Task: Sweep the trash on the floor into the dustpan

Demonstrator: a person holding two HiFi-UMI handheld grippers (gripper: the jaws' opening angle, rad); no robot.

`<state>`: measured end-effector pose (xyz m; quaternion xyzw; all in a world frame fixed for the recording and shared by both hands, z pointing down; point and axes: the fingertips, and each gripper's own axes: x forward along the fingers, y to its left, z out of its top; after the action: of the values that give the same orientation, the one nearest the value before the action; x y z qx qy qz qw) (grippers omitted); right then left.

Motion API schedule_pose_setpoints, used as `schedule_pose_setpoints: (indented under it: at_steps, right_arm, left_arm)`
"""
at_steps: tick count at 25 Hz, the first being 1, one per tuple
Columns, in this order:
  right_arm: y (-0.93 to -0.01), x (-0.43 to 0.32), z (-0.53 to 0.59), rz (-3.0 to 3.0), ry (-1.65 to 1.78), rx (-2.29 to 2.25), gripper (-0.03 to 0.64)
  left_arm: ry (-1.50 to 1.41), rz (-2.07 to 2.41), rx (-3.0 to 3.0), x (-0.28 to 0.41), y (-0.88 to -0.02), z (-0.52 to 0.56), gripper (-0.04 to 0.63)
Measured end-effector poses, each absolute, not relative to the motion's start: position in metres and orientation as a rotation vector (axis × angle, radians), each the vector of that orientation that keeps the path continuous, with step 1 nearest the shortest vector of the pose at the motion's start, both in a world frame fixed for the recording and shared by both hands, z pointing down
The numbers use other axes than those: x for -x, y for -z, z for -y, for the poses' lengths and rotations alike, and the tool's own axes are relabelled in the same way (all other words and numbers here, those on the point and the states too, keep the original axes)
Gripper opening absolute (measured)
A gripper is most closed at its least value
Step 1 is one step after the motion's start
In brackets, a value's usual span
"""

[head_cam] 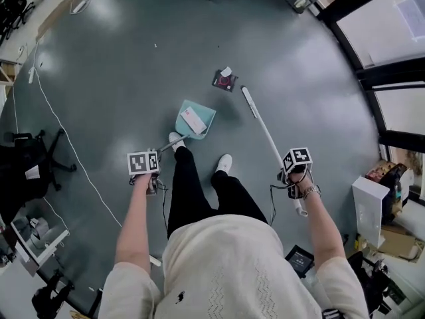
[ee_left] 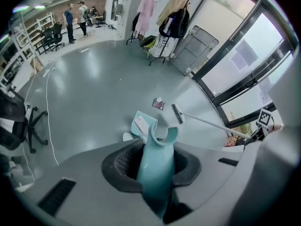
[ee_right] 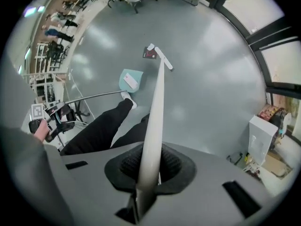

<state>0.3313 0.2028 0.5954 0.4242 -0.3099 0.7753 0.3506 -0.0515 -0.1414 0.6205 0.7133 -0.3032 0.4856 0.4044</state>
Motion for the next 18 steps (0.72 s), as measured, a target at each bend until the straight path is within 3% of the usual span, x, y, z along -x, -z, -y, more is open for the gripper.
schedule_pose_setpoints:
  at_steps: [18]
  right_arm:
    - [-0.612,-0.268,-0.029,0.504,-2.625,-1.449,0.052]
  left_arm:
    - [-1.83,0.048,-2.149,-0.114,-0.632,0.468,0.094]
